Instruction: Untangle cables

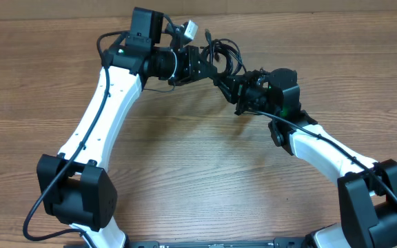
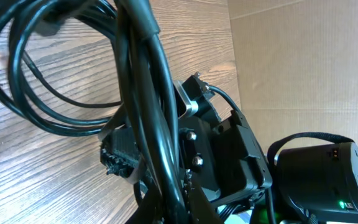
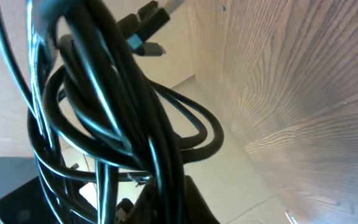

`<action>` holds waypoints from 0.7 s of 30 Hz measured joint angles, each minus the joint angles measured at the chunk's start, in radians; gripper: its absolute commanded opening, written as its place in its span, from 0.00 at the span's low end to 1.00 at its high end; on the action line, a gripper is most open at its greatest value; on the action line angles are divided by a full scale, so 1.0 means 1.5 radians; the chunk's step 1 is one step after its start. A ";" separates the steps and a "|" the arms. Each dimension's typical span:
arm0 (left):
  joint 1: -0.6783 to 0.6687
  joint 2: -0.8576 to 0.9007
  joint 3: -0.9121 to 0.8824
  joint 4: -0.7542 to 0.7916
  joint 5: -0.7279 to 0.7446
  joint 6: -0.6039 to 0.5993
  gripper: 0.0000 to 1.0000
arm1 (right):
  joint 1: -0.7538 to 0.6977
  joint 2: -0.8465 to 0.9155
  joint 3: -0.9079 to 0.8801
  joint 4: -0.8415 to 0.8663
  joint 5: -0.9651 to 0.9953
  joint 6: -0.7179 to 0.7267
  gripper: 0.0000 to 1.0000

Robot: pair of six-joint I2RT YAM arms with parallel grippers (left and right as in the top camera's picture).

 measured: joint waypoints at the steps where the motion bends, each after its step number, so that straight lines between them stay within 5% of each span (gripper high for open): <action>1: -0.001 0.000 0.000 0.000 -0.001 0.000 0.10 | 0.000 0.000 0.000 -0.001 -0.001 0.000 0.04; 7: -0.002 0.000 0.000 -0.003 -0.012 -0.003 0.27 | 0.000 0.000 0.000 0.000 -0.021 -0.036 0.04; 15: -0.002 0.000 0.000 0.006 -0.025 -0.005 0.15 | -0.002 0.000 0.000 -0.022 -0.071 -0.174 0.04; 21: 0.007 0.001 0.000 0.003 -0.025 -0.005 0.16 | -0.007 0.000 0.006 -0.071 -0.106 -0.296 0.04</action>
